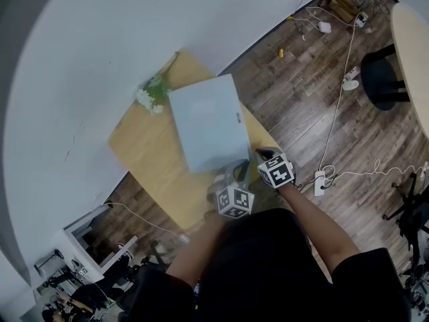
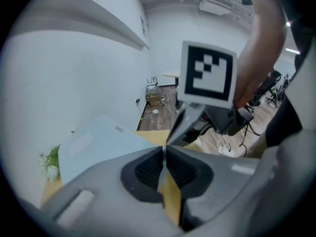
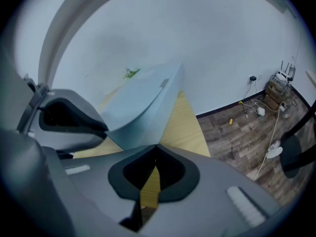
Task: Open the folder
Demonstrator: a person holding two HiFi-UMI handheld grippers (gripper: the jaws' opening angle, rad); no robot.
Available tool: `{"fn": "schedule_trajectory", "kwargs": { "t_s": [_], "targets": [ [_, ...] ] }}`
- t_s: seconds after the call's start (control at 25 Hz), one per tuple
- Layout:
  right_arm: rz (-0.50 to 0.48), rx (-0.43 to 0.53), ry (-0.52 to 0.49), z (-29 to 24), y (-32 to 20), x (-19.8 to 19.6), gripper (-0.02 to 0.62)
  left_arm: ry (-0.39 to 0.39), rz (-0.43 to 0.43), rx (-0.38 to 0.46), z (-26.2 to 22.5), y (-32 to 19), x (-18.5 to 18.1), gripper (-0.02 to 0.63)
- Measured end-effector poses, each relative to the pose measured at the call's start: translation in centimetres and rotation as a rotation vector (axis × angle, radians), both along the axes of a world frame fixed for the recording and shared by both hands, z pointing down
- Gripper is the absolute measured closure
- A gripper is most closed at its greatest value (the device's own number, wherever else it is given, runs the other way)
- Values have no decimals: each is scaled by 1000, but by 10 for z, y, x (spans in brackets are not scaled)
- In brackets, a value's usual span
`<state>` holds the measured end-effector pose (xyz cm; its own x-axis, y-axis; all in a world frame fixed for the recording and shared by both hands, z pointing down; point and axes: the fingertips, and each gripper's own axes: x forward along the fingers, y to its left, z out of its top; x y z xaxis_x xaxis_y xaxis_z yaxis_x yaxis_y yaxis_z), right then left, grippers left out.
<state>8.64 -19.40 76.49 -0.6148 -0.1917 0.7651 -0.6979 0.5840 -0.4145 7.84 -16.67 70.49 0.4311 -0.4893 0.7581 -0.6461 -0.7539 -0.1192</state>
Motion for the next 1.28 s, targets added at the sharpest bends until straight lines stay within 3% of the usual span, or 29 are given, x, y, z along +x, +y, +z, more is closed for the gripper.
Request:
{"fn": "schedule_trajectory", "kwargs": {
  "t_s": [0.16, 0.36, 0.64, 0.8, 0.96, 1.28],
  "targets": [
    [60, 5, -67, -5, -1, 4, 594, 37, -26, 19, -13, -5, -1, 595],
    [76, 91, -127, -30, -11, -14, 593, 118, -87, 9, -21, -5, -12, 598],
    [82, 94, -79, -26, 5, -18, 594, 211, -150, 16, -39, 0, -22, 601],
    [27, 129, -15, -27, 7, -26, 594, 265, -184, 32, -52, 0, -35, 603],
    [0, 175, 28, -27, 12, -30, 594, 285, -156, 97, -75, 9, -42, 598],
    [13, 172, 73, -30, 22, -30, 594, 372, -272, 205, -136, 32, -93, 603]
  ]
}}
